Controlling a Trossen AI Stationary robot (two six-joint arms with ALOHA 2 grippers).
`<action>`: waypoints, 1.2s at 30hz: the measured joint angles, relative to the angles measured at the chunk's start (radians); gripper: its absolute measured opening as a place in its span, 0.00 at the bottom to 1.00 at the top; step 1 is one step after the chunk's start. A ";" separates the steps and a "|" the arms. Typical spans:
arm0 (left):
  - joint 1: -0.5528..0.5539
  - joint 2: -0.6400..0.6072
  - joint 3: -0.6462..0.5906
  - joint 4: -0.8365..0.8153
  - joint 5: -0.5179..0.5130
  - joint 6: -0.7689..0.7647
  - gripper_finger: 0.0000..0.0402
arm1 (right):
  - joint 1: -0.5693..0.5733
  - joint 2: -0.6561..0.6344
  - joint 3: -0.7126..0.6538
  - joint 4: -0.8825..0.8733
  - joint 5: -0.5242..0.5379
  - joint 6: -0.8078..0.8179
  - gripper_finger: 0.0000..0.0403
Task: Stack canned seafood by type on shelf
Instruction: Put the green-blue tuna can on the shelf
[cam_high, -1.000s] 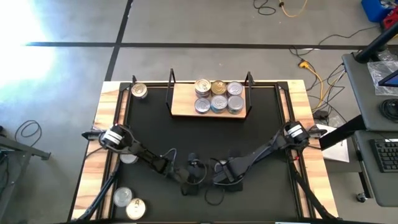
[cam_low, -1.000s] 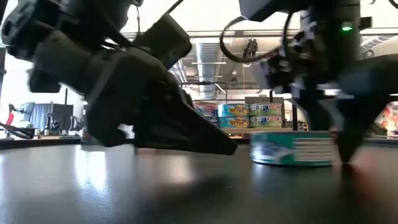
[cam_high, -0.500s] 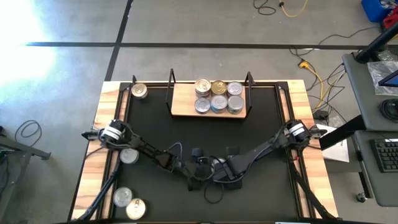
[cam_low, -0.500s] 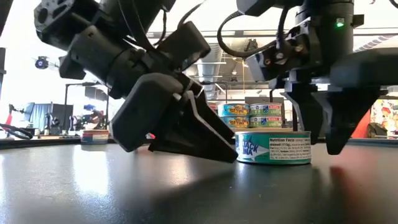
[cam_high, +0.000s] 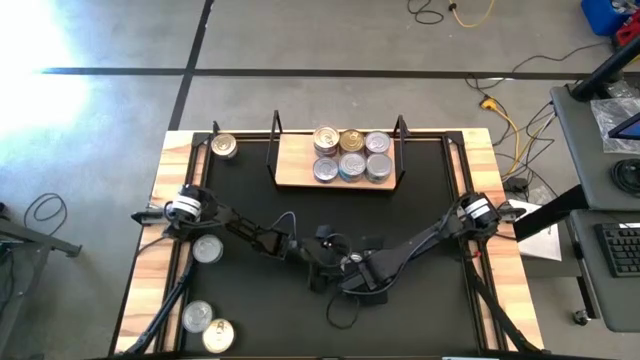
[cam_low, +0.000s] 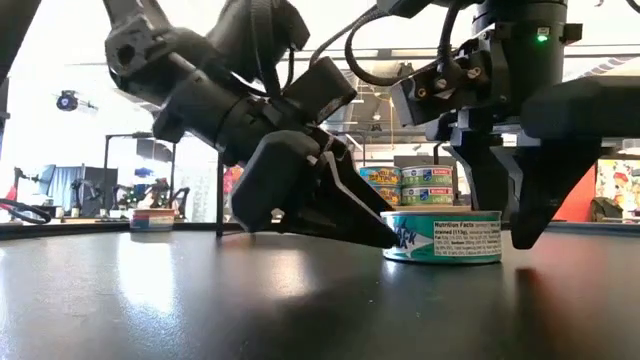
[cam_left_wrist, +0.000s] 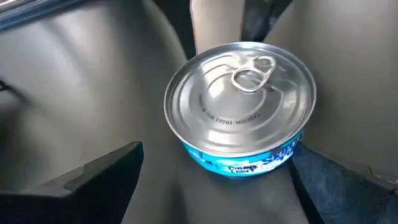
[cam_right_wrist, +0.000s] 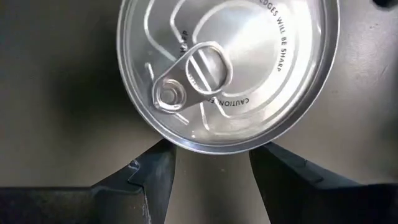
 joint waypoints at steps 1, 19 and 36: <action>0.010 0.004 -0.001 0.014 0.023 0.014 0.99 | 0.000 -0.001 -0.002 0.005 0.000 -0.003 0.48; 0.050 0.167 0.043 0.273 0.226 -0.149 1.00 | -0.050 -0.001 -0.009 0.041 0.040 -0.044 0.48; 0.045 0.201 0.101 0.285 0.197 -0.074 1.00 | -0.051 -0.003 -0.008 0.017 0.025 -0.048 0.48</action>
